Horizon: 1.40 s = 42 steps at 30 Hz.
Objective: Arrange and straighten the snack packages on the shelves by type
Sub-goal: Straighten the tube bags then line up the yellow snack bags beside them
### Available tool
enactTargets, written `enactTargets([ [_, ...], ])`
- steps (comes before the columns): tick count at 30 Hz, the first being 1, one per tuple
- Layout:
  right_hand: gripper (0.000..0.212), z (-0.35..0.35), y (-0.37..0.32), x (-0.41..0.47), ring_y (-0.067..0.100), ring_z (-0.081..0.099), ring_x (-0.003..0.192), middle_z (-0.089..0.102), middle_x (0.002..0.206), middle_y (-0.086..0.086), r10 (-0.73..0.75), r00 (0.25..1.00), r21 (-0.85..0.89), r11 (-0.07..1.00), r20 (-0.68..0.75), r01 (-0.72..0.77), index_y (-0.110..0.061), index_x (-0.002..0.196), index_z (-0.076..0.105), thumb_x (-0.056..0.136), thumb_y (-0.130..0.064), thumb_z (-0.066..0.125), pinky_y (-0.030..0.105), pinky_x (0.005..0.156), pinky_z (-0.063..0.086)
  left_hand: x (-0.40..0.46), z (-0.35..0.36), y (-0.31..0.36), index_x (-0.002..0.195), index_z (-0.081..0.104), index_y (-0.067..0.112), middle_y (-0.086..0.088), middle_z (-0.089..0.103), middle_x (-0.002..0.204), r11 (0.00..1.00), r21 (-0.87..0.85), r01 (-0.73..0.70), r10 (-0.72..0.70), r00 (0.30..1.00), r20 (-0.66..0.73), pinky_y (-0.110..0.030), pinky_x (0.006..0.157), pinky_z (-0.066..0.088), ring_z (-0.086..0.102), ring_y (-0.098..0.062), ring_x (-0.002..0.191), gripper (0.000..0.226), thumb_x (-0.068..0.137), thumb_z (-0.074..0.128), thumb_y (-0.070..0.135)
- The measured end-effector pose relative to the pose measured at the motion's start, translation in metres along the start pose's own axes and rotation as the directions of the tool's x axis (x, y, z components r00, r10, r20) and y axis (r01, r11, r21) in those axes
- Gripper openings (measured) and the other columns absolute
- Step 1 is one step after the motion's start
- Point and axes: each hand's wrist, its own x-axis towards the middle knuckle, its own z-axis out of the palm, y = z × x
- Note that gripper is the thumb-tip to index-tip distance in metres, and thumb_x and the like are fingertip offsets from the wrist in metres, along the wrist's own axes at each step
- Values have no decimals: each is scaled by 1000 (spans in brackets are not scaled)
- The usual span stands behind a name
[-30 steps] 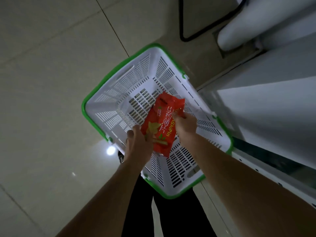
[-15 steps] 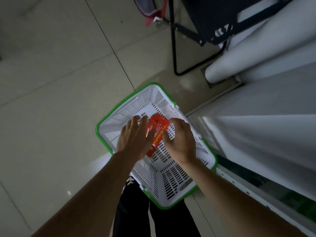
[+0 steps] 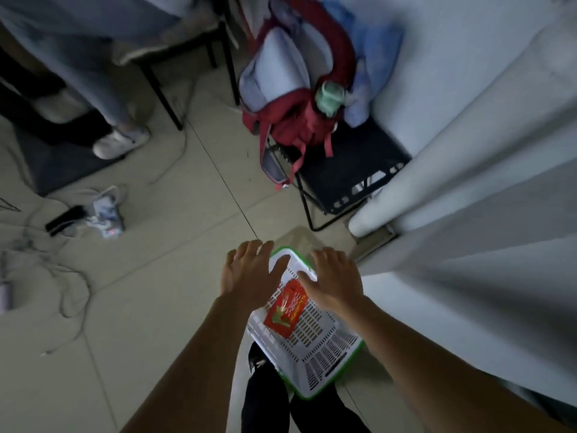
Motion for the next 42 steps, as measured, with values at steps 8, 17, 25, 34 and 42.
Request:
enactTargets([
  [8, 79, -185, -63, -85, 34, 48, 140, 53, 150, 13, 22, 941, 271, 960, -337, 75, -15, 148, 53, 95, -69, 35, 51, 117, 37, -71, -176, 55, 160, 38, 27, 0, 41, 164, 964, -264, 19, -84, 968, -238, -45, 125, 21, 31, -22, 153, 66, 105, 30, 63],
  [17, 81, -304, -43, -128, 33, 44, 142, 52, 151, 10, 65, 854, 220, 974, -516, 59, -21, 149, 49, 91, -73, 29, 53, 118, 35, -110, -297, 87, 159, 36, 28, -2, 41, 162, 975, -175, -140, 59, 914, -402, -47, 123, 22, 32, -25, 151, 99, 82, 3, 79],
  [25, 86, -338, -31, -165, 35, 39, 149, 46, 159, 13, 331, 691, 386, 919, -643, -81, -17, 152, 48, 91, -75, 28, 51, 121, 32, -94, -333, 122, 159, 36, 33, -1, 41, 163, 900, -149, -409, 325, 858, -397, -46, 123, 25, 31, -25, 153, 92, 89, 7, 86],
  [34, 50, -306, -42, -234, 13, 47, 137, 57, 144, -5, 379, 464, 480, 869, -801, 119, -22, 138, 64, 97, -49, 51, 31, 116, 40, -85, -318, 154, 134, 62, 13, -10, 67, 131, 730, -135, -669, 593, 720, -360, -47, 105, 49, 61, -31, 125, 77, 99, 26, 72],
  [42, 41, -252, -15, -304, 19, 55, 134, 61, 142, 1, 392, 217, 407, 913, -894, 25, -11, 135, 67, 99, -30, 64, 39, 112, 48, -125, -298, 196, 137, 62, 20, 2, 66, 135, 486, -221, -845, 793, 533, -294, -43, 111, 45, 59, -20, 127, 75, 98, 28, 74],
])
